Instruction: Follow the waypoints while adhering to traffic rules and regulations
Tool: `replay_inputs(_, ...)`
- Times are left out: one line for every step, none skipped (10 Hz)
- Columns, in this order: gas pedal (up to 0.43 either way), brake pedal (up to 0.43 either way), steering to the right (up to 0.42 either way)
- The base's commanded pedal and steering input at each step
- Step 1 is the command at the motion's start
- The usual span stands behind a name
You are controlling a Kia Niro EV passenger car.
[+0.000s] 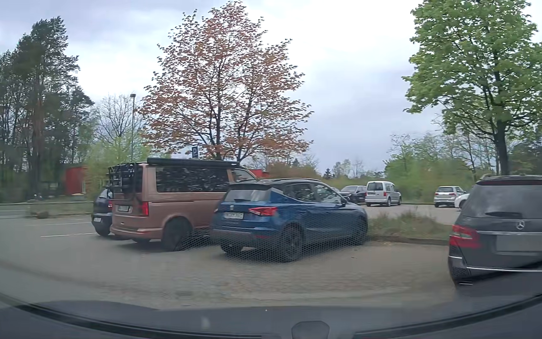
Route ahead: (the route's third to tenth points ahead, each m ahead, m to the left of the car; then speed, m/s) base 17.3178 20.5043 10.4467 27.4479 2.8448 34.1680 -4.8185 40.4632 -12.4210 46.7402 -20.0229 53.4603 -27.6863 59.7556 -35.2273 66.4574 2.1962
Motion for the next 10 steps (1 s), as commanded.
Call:
replay_inputs(0.039,0.0,-0.755)
replay_inputs(0.039,0.0,-0.747)
replay_inputs(0.039,0.0,-0.736)
replay_inputs(0.028,0.0,-0.726)
replay_inputs(0.028,0.0,-0.716)
replay_inputs(0.02,0.0,-0.707)
replay_inputs(0.02,0.0,-0.695)
replay_inputs(0.02,0.0,-0.68)
replay_inputs(0.02,0.0,-0.656)
replay_inputs(0.02,0.0,-0.629)
